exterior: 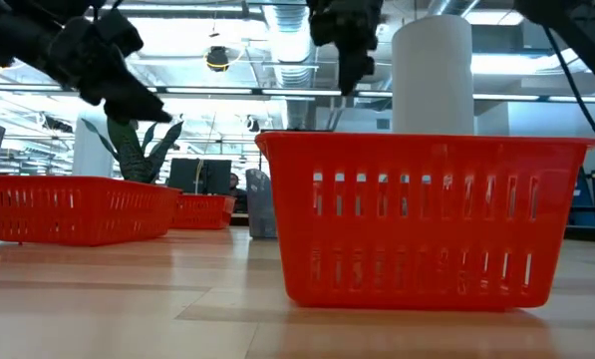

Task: Stack baskets by color
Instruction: Stack the middle left red bin on top of the top red bin

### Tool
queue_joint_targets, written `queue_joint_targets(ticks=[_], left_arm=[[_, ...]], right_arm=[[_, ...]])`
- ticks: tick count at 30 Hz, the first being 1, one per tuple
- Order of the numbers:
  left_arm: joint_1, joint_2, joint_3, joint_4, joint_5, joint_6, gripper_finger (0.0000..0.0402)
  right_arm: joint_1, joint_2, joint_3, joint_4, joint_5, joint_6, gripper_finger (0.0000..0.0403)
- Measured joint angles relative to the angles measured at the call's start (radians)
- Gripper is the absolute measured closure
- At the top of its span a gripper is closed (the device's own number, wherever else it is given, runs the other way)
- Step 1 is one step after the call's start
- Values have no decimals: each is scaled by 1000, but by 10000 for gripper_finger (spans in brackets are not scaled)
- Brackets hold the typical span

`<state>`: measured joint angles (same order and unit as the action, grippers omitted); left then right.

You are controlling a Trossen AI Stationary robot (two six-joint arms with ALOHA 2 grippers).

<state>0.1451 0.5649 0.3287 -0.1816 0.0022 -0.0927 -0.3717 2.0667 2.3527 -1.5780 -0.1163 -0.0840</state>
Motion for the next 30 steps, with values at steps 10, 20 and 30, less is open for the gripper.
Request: queue_joint_targets(ticks=[10,20,30], left_arm=[[21,293,190,-275,-22,32,178],[-1,660,425,-496,8,258,178],[14,868,436,-467,-9,312,178]], right_arm=[[382,-212,-290,94,66,223,250],[748,-432,-708,352,270,600,271],[953,-533,-1014,503,460,839,287]])
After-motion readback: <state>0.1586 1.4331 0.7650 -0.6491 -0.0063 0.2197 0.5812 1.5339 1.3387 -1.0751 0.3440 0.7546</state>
